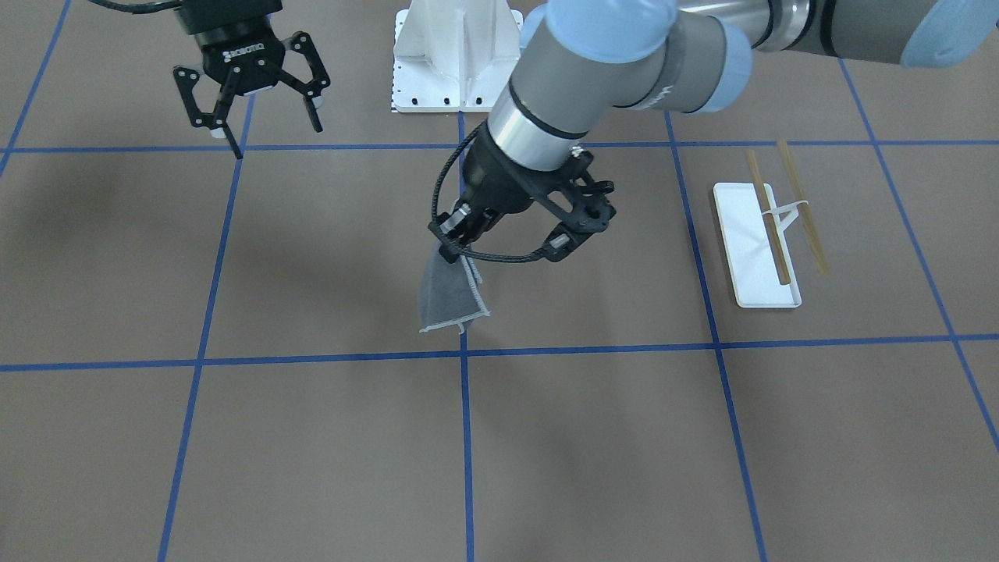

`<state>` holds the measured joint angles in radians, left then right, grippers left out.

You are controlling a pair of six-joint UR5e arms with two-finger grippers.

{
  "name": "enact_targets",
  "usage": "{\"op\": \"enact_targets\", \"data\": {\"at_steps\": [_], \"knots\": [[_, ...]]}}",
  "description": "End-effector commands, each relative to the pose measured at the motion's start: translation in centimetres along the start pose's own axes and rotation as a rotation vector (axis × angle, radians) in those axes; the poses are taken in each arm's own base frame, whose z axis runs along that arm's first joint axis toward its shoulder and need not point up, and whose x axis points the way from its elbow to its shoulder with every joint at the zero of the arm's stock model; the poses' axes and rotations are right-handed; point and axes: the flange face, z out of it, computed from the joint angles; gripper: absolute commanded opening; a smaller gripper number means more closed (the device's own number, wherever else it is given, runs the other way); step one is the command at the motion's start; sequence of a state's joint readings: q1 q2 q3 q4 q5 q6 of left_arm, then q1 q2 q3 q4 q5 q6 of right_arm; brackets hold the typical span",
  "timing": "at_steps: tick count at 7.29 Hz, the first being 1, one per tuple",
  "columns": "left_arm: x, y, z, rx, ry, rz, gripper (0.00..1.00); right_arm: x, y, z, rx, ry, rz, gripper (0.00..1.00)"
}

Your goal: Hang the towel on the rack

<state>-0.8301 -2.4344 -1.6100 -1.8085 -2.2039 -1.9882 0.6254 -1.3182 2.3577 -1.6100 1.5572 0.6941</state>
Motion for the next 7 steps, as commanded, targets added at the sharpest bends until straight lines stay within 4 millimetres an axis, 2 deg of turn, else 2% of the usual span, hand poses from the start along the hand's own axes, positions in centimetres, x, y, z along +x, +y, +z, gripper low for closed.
{"op": "enact_targets", "data": {"at_steps": [1, 2, 3, 4, 5, 6, 7], "knots": [[-6.7, -2.8, -4.3, 0.034, -0.006, 0.023, 0.00, 8.2, -1.4, -0.5, -0.129, 0.118, -0.048, 1.00], [-8.3, -3.0, -5.9, 0.055, -0.032, 0.050, 0.00, 11.4, -1.8, 1.1, -0.192, 0.158, -0.015, 1.00], [-10.0, -4.2, -7.7, 0.080, -0.044, 0.062, 0.00, 15.5, -2.4, 3.3, -0.256, 0.174, 0.015, 1.00], [-11.8, -5.2, -8.9, 0.097, -0.057, 0.112, 0.00, 21.2, -3.1, 4.8, -0.322, 0.176, -0.005, 1.00], [-14.3, -6.9, -9.4, 0.115, -0.084, 0.157, 0.00, 27.2, -3.2, 6.2, -0.389, 0.164, 0.004, 1.00], [-17.1, -8.7, -9.4, 0.127, -0.122, 0.197, 0.00, 31.5, -3.2, 7.3, -0.422, 0.151, 0.080, 1.00], [-20.5, -10.9, -9.3, 0.139, -0.171, 0.225, 0.00, 34.4, -2.9, 8.1, -0.427, 0.128, 0.128, 1.00]]}}
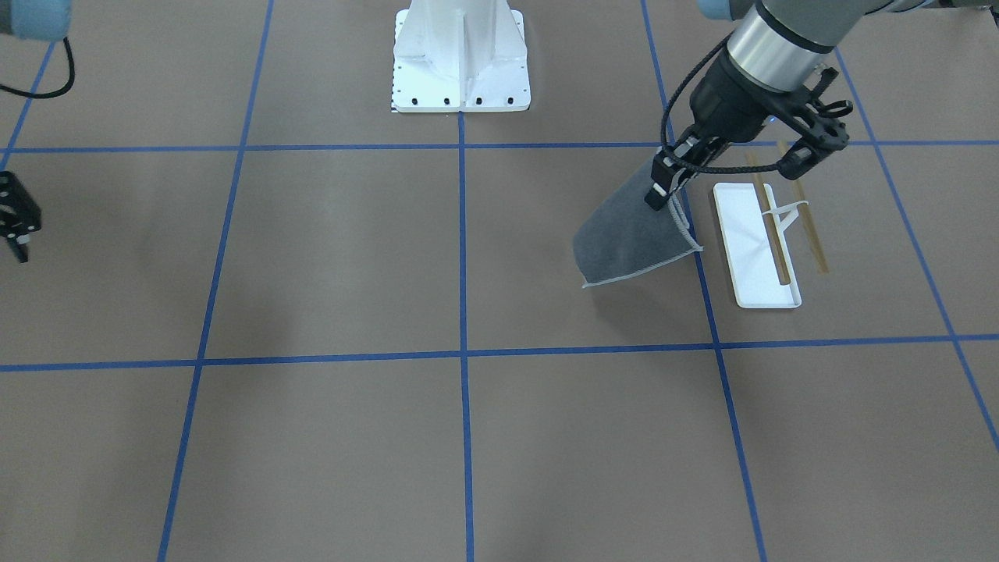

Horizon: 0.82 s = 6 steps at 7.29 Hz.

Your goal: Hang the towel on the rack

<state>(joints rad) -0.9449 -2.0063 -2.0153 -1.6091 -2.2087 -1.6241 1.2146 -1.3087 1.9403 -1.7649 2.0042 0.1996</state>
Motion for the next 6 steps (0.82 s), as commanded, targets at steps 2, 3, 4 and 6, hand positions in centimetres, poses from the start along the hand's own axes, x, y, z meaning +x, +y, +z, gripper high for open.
{"op": "enact_targets", "data": {"at_steps": [2, 3, 4, 6], "knots": [[-10.8, -3.9, -0.3, 0.039, -0.112, 0.115, 0.00, 7.5, -0.3, 3.3, -0.066, -0.071, 0.105, 1.00], [-12.9, -5.8, -1.1, 0.059, -0.132, 0.139, 0.00, 8.2, -0.2, 3.7, -0.078, -0.078, 0.113, 1.00], [-16.0, -7.5, -1.5, 0.070, -0.167, 0.177, 0.00, 9.5, 0.2, 4.8, -0.107, -0.121, 0.146, 1.00], [-19.1, -8.5, -0.6, 0.060, -0.217, 0.214, 0.00, 12.2, 2.5, 7.6, -0.164, -0.148, 0.136, 1.00]]}}
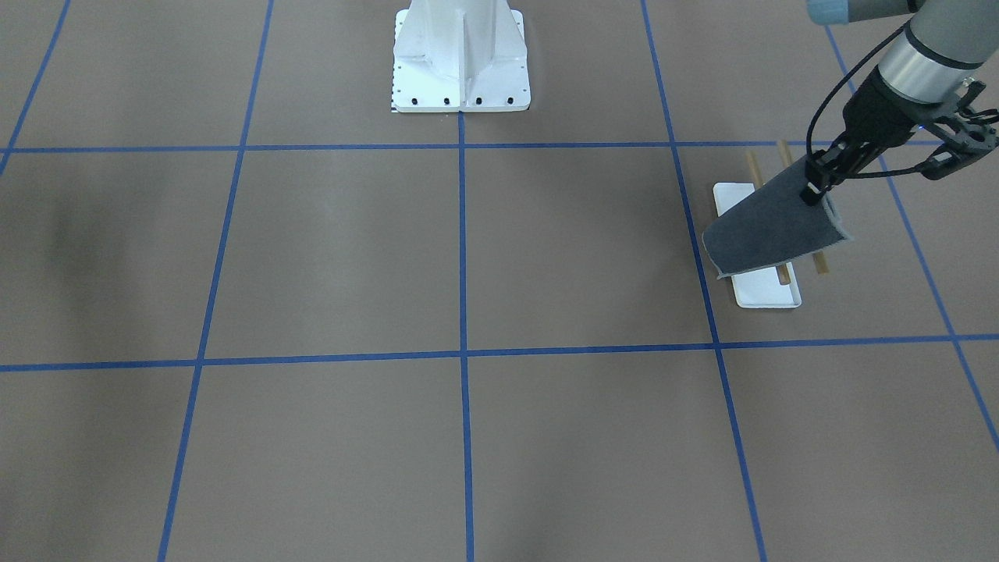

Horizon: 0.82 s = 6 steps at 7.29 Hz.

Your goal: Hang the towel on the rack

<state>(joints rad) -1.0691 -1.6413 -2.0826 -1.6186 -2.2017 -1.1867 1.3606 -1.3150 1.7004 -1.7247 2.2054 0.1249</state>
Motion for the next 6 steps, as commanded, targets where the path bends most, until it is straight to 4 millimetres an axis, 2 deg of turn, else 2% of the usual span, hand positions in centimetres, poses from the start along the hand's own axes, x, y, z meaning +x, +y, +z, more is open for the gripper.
{"op": "enact_targets", "data": {"at_steps": [1, 2, 3, 5, 6], "knots": [[-2.4, -0.3, 0.9, -0.008, -0.035, 0.015, 0.00, 3.8, 2.4, 3.6, -0.074, -0.007, -0.006, 1.00], [-4.1, 0.0, 1.3, -0.013, -0.042, 0.048, 0.00, 4.9, 3.1, 4.1, -0.086, -0.001, 0.023, 1.00], [-6.7, -0.1, 1.8, -0.013, -0.060, 0.083, 0.00, 5.9, 3.5, 4.1, -0.088, 0.001, 0.044, 1.00], [-9.8, -1.3, 2.0, -0.011, -0.089, 0.138, 0.00, 7.1, 3.8, 3.9, -0.088, -0.002, 0.064, 1.00], [-10.5, -1.8, 2.6, -0.014, -0.098, 0.145, 0.00, 7.4, 4.1, 4.0, -0.089, -0.018, 0.072, 1.00]]}}
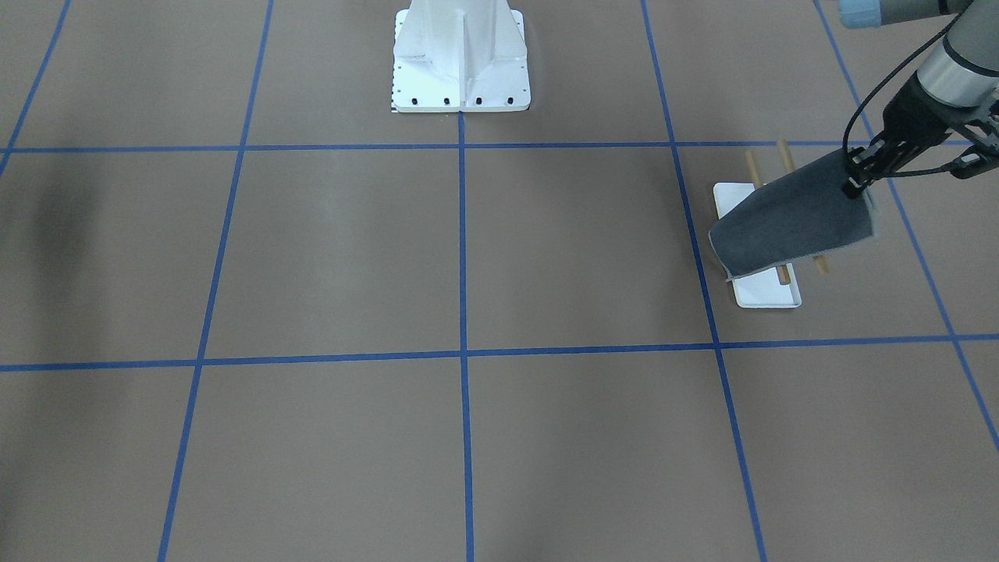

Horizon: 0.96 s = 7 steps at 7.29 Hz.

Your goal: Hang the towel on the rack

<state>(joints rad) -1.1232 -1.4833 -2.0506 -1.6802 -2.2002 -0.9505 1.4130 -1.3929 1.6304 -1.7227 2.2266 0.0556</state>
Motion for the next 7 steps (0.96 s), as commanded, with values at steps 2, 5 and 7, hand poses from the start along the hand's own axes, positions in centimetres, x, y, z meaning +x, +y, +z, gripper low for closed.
{"op": "enact_targets", "data": {"at_steps": [2, 5, 7], "knots": [[-3.9, -0.8, 3.1, 0.005, 0.001, 0.041, 0.00, 0.9, 0.8, 0.3, -0.008, -0.045, 0.021, 1.00], [-2.4, -2.1, 4.0, 0.007, 0.008, 0.061, 0.98, 2.5, 2.6, 2.1, -0.038, -0.044, 0.041, 1.00], [-2.2, -3.1, 4.5, 0.018, 0.000, 0.078, 0.98, 4.4, 5.0, 4.4, 0.004, -0.046, 0.013, 1.00]]}}
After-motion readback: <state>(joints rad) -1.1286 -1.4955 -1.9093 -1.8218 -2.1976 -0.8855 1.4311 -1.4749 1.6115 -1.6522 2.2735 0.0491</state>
